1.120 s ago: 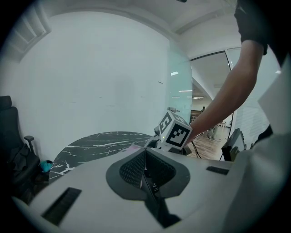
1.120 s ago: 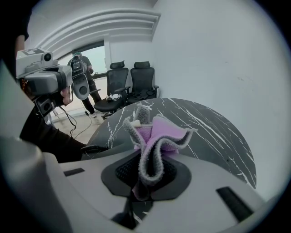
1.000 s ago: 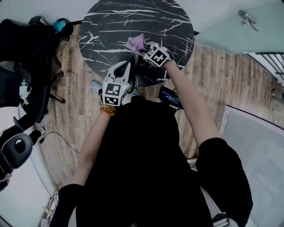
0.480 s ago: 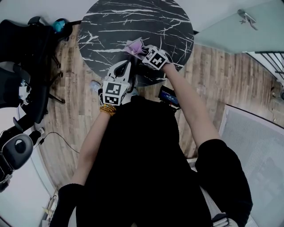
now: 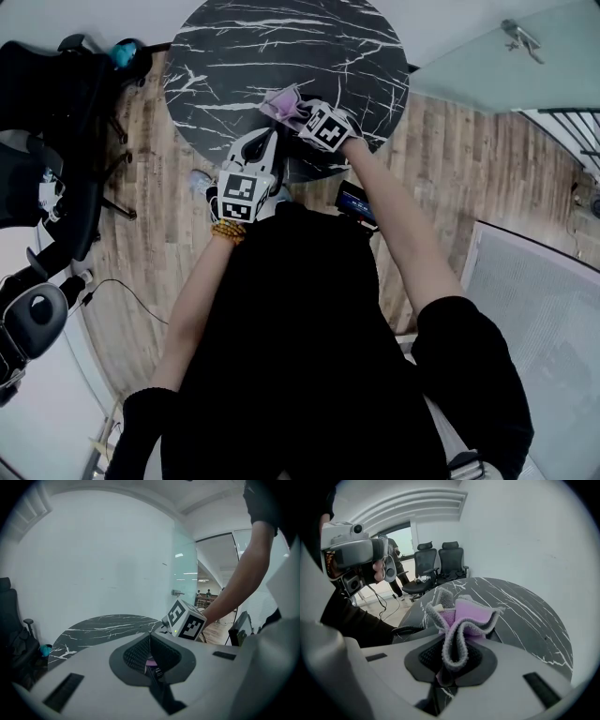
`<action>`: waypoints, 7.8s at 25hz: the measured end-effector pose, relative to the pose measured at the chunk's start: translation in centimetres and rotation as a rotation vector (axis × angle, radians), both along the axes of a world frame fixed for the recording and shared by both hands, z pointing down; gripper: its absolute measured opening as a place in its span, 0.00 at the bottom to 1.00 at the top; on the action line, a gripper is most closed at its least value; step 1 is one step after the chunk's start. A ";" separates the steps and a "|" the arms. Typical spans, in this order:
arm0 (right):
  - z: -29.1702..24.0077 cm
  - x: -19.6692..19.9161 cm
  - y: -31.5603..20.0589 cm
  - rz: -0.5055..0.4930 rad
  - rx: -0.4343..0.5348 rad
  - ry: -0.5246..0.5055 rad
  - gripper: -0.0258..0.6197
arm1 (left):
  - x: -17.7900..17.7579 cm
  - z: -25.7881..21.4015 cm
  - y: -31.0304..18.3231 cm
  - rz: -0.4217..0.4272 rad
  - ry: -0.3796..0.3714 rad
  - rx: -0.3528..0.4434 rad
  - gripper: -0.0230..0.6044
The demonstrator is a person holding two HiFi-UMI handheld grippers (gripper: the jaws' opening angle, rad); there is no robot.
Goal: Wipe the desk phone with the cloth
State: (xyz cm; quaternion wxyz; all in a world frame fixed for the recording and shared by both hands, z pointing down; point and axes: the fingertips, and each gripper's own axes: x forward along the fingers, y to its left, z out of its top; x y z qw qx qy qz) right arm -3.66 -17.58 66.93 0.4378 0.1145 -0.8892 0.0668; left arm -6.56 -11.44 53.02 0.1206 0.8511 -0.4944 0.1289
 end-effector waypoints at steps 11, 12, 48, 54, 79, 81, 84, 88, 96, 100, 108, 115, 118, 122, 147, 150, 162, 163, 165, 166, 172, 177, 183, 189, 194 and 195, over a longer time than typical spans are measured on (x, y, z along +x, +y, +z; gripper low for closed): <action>0.3 -0.1 1.1 0.002 -0.017 -0.002 0.13 | 0.4 0.3 0.1 0.018 -0.010 -0.010 0.06; 0.3 -0.1 1.2 0.002 -0.019 -0.003 0.13 | 0.4 0.3 0.1 0.018 -0.010 -0.010 0.06; 2.1 -0.3 4.9 -0.080 -0.059 0.003 0.13 | 0.4 0.8 -0.2 0.013 -0.027 -0.016 0.06; 2.3 -0.4 5.4 -0.110 -0.082 0.013 0.13 | 0.5 1.1 -0.3 0.014 -0.038 -0.019 0.06; 3.9 -0.7 8.2 -0.186 -0.166 0.033 0.13 | -0.2 1.5 0.3 0.001 -0.033 -0.032 0.06; 3.9 -0.6 8.3 -0.190 -0.171 0.038 0.13 | -0.3 1.5 0.4 0.000 -0.032 -0.034 0.06; 4.1 -0.5 8.6 -0.197 -0.188 0.046 0.13 | -0.6 1.7 0.4 -0.005 -0.032 -0.044 0.06; 4.3 -0.5 9.0 -0.207 -0.201 0.049 0.12 | -0.5 2.2 0.8 -0.001 -0.035 -0.056 0.06; 4.1 -0.6 9.4 -0.204 -0.225 0.047 0.13 | -0.2 2.4 1.3 0.013 -0.039 -0.069 0.06; 2.8 -0.5 8.9 -0.228 -0.260 0.034 0.13 | -0.3 2.4 1.6 0.015 -0.039 -0.069 0.06; -2.1 -2.3 5.6 -0.222 -0.117 -0.052 0.13 | -0.7 2.7 1.9 0.007 -0.027 -0.081 0.06; -4.7 -0.9 -1.3 -0.120 0.093 -0.019 0.13 | -1.2 2.5 1.8 -0.008 -0.016 -0.079 0.06; -6.2 0.3 -4.3 -0.051 0.170 -0.024 0.13 | -1.2 2.6 1.8 -0.006 -0.014 -0.074 0.06; -6.6 1.9 -6.5 0.040 0.199 -0.022 0.13 | -1.5 3.0 2.0 -0.010 -0.013 -0.092 0.06; -2.0 3.4 -4.6 0.096 0.150 0.043 0.12 | -0.3 3.8 1.2 0.013 -0.015 -0.115 0.06; -2.1 3.5 -4.5 0.109 0.140 0.028 0.12 | -0.2 3.8 1.1 0.017 -0.013 -0.114 0.06; -1.7 3.4 -4.0 0.131 0.106 0.011 0.12 | 0.5 3.7 0.7 0.032 -0.015 -0.114 0.06; -1.7 3.4 -3.9 0.134 0.104 0.009 0.12 | 0.5 3.7 0.7 0.032 -0.015 -0.113 0.06; -1.5 3.3 -3.6 0.136 0.101 0.002 0.12 | 0.5 3.6 0.7 0.033 -0.016 -0.113 0.06; -1.5 3.3 -3.4 0.136 0.100 -0.001 0.12 | 0.6 3.6 0.7 0.034 -0.016 -0.114 0.06; -0.9 3.2 -2.4 0.142 0.071 -0.010 0.12 | 0.8 3.8 0.8 0.037 -0.018 -0.113 0.06; -0.6 3.1 -1.7 0.142 0.047 -0.010 0.12 | 0.8 3.9 0.8 0.037 -0.017 -0.116 0.06; -0.3 3.0 -0.8 0.122 0.048 -0.008 0.12 | 0.7 3.7 0.8 0.031 -0.016 -0.113 0.06; 0.0 2.9 -0.3 0.126 0.026 -0.016 0.12 | 0.5 3.8 0.8 0.025 -0.016 -0.113 0.06; 0.3 2.8 0.5 0.147 0.007 -0.042 0.12 | 0.5 3.9 1.0 0.026 -0.017 -0.117 0.06; 0.4 2.8 0.6 0.150 0.007 -0.047 0.12 | 0.5 3.9 1.0 0.025 -0.017 -0.116 0.06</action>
